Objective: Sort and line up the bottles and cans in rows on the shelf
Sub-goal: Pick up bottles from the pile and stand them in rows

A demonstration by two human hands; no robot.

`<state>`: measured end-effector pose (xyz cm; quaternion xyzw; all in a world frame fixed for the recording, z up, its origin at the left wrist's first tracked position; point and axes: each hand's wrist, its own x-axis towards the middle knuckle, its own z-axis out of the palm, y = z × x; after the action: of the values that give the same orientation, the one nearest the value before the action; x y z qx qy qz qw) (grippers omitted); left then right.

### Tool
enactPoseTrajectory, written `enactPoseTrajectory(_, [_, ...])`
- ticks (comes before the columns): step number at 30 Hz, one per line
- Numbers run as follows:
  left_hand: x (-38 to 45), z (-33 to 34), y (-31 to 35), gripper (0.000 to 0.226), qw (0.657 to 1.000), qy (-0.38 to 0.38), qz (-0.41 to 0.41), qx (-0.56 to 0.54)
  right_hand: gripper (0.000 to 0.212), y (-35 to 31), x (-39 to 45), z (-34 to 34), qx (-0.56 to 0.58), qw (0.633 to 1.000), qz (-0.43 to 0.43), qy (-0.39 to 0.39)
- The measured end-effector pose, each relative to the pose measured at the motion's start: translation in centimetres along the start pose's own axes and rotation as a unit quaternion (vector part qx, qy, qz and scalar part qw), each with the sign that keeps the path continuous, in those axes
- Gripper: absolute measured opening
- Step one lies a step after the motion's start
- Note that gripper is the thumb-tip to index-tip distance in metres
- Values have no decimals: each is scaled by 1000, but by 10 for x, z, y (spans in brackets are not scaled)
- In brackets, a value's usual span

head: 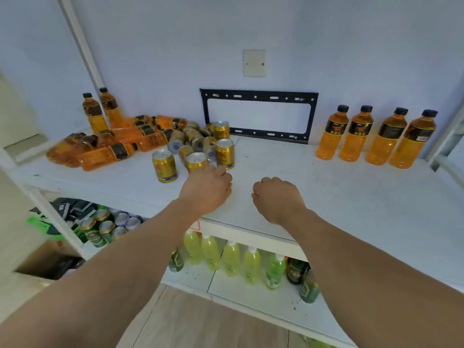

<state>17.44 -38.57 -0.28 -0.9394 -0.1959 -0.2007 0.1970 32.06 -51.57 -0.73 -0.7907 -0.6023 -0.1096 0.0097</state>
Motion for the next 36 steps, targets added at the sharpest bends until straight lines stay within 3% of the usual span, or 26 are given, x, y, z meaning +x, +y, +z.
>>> enactPoseTrajectory(12, [-99, -1, -194, 31, 994, 6, -105, -1, 24, -208, 97, -20, 69, 995, -55, 43])
enactPoseTrajectory(17, [-123, 14, -276, 31, 988, 0, -154, -22, 29, -282, 156, -22, 114, 993, -25, 31])
enactPoseTrajectory(23, [-132, 48, -365, 30, 970, -4, -238, -44, 38, -327, 241, 0, 225, 973, 52, -23])
enactPoseTrajectory(28, [-122, 87, -431, 33, 931, -15, -342, -123, 49, -353, 312, 29, 374, 913, 141, -85])
enactPoseTrajectory(31, [-112, 100, -463, 40, 921, -66, -367, -112, 50, -365, 347, 35, 373, 909, 176, -69])
enactPoseTrajectory(36, [-107, 125, -523, 58, 835, -68, -505, -206, 52, -398, 402, 20, 399, 907, 135, -18])
